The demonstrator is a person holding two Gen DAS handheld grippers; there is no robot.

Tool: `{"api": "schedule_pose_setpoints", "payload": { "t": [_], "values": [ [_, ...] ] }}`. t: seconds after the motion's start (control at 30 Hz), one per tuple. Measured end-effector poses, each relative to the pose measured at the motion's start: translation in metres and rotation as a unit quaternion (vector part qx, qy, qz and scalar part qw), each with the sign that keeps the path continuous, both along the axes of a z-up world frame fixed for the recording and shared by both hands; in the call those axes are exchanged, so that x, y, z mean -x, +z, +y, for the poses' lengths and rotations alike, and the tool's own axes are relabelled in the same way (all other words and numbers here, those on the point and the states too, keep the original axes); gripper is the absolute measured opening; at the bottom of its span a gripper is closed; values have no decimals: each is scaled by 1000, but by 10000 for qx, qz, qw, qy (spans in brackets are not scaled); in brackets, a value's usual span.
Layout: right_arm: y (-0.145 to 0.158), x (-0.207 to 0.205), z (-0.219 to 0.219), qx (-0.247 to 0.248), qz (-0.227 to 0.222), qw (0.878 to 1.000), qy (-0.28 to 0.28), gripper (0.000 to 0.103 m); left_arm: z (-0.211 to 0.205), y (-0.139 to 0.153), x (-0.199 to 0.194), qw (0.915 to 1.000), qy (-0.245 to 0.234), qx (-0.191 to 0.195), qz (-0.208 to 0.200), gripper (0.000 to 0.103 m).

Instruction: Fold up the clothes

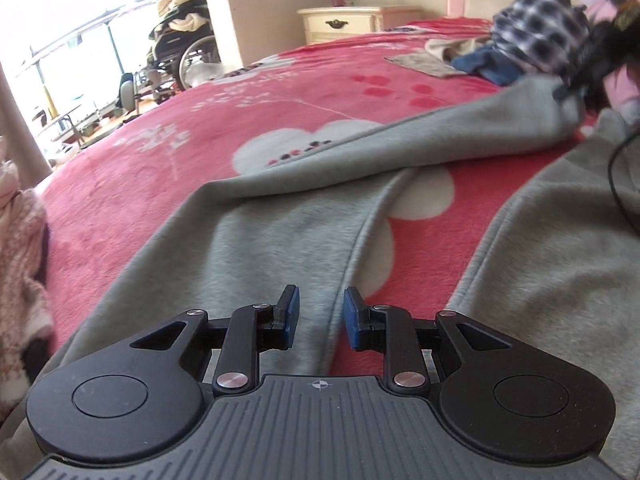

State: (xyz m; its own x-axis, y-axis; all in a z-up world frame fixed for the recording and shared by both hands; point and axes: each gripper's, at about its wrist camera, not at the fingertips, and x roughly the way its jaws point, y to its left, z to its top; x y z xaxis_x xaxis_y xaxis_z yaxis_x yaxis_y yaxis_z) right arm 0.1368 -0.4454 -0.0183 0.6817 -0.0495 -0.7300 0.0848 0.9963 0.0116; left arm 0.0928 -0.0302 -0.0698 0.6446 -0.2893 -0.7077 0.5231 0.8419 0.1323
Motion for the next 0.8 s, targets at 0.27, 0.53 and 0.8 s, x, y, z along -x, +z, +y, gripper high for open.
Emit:
{"api": "schedule_pose_setpoints", "payload": {
  "t": [0.27,0.53,0.8],
  "values": [
    [29,-67,22,1000,-1181,9878,189,5,-6,-4,-7,9999,95,-46,82,25],
    [-27,-189,24,1904,-821,9781,-146,17,-10,-4,-11,9996,138,-179,142,28],
    [-52,-165,-12,1823,-763,9762,-892,17,-8,-3,-15,9994,205,-144,255,31]
  ]
}}
